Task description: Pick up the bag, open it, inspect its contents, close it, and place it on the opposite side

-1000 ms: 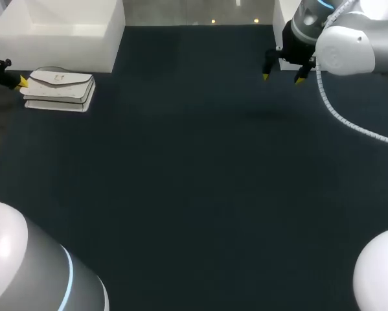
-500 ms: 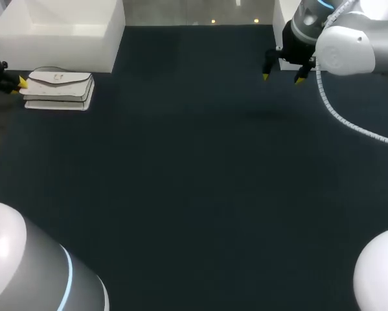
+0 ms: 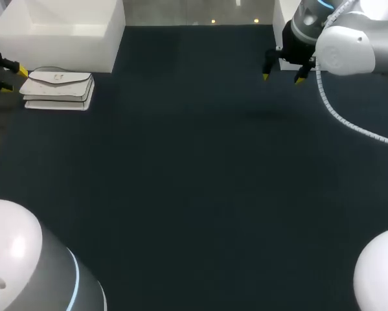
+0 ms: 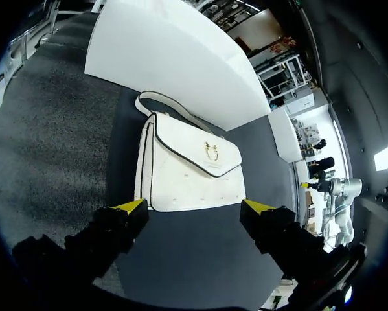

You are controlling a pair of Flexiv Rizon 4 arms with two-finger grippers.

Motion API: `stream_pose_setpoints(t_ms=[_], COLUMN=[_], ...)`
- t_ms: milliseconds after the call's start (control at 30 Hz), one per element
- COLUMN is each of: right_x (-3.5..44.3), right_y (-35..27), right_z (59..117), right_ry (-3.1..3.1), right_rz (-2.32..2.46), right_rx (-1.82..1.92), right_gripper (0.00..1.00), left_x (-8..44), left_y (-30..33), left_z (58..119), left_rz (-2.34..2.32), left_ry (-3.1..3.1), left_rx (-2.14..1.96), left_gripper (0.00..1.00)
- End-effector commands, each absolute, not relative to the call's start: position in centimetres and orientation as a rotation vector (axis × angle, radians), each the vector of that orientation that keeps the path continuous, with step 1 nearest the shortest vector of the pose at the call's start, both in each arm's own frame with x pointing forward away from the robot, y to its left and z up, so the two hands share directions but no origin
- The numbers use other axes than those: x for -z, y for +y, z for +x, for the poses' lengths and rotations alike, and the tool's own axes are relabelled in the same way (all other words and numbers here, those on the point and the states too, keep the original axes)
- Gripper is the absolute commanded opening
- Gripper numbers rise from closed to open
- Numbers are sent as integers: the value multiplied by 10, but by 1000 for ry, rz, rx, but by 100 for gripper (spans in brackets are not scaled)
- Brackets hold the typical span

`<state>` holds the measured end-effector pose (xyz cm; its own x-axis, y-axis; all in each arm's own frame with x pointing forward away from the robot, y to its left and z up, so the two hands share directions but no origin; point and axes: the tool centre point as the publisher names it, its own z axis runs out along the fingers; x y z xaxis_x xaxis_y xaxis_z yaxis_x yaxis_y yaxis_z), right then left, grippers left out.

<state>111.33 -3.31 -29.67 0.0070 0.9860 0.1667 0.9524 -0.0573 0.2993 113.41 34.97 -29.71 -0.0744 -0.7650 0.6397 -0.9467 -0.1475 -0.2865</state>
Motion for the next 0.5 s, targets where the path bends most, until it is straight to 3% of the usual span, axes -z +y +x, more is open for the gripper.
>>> stream_pose_setpoints(t_ms=[33,500], right_x=[296,296], right_y=[-32,-32], right_z=[1113,1113], right_ry=[2082,2082], right_rz=[2155,2155], right_rx=[-502,-502], right_gripper=[100,100], left_x=[273,264], left_y=[334,315], left_z=[1124,1110], left_rz=[2034,2140], left_ry=[-1974,-2025], left_rx=[-758,-532], left_gripper=[100,100])
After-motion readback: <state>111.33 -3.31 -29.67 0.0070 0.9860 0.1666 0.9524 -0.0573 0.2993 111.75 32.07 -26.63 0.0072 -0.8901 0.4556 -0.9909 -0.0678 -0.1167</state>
